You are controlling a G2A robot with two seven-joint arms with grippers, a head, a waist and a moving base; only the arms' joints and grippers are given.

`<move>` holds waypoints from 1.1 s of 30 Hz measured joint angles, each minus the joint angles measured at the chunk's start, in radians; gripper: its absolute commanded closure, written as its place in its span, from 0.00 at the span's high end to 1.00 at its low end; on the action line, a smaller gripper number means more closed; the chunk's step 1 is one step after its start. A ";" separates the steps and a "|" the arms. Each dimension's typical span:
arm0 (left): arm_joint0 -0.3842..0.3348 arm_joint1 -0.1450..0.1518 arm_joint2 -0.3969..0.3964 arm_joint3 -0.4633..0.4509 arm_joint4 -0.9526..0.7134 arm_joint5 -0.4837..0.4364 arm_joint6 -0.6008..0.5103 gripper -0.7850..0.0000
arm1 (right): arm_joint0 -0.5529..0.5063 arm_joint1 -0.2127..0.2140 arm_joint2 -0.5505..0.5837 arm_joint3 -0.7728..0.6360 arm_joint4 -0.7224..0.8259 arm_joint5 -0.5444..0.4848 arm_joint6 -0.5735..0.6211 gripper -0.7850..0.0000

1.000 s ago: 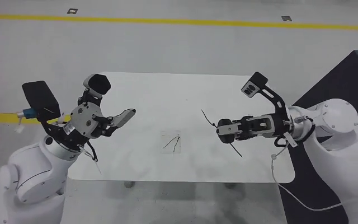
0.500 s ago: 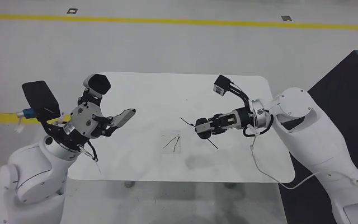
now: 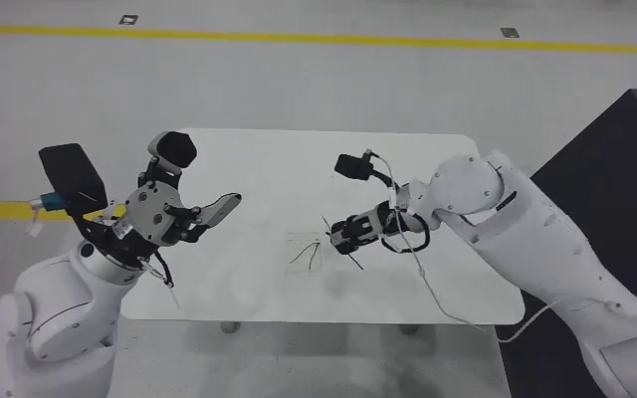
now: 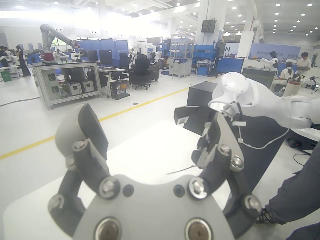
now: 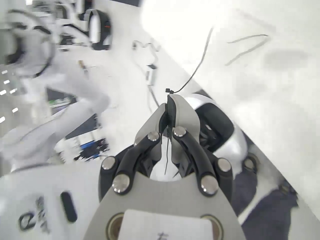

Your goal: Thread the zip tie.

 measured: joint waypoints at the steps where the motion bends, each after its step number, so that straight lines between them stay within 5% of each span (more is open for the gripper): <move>1: 0.000 0.000 0.000 0.000 0.000 0.000 0.000 1.00 | 0.040 -0.021 -0.052 0.034 -0.050 0.010 0.003 0.00; 9: 0.000 0.000 0.000 0.000 0.000 0.000 0.000 1.00 | 0.189 -0.165 -0.288 0.278 -0.101 -0.112 0.036 0.00; 21: 0.000 0.000 0.000 0.000 0.000 0.000 0.000 1.00 | 0.281 -0.380 -0.373 0.656 0.156 -0.312 0.079 0.00; 33: 0.000 0.000 0.000 0.000 0.000 0.000 0.000 1.00 | 0.314 -0.521 -0.473 0.896 0.109 -0.363 0.269 0.00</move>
